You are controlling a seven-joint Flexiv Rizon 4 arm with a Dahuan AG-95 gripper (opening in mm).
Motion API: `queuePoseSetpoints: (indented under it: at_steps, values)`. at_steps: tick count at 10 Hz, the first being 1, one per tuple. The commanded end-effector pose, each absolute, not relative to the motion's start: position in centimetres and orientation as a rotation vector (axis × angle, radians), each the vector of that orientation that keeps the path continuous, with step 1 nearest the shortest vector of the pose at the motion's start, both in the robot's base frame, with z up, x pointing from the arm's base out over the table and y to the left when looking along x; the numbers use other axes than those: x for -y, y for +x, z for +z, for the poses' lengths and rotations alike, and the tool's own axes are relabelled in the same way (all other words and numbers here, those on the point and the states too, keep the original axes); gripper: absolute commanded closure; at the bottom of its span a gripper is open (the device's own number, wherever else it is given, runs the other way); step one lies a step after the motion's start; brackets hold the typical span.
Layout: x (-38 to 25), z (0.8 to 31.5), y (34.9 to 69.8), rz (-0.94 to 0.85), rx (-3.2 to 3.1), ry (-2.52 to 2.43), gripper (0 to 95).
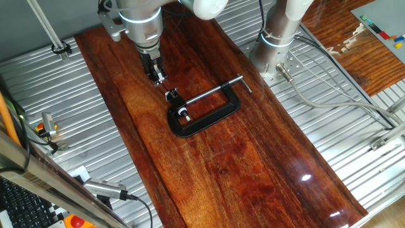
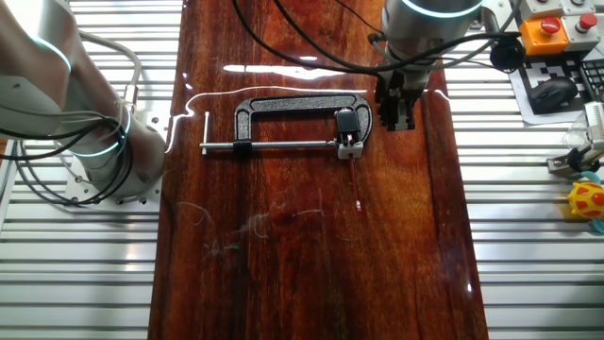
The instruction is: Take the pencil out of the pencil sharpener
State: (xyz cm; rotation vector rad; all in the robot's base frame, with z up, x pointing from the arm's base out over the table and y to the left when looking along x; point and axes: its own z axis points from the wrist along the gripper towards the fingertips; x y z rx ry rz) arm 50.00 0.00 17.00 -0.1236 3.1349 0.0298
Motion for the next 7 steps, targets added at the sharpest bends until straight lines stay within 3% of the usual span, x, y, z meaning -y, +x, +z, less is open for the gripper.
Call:
queuePoseSetpoints:
  at_steps: [1,3,7]
  values:
    - [0.00,16.99,49.98,0.030,-3.135,-0.123,95.0]
    - [0.10,17.07,49.88,0.028,-3.136,-0.193,95.0]
    - [0.09,17.08,49.90,-0.087,-2.852,-1.392,95.0]
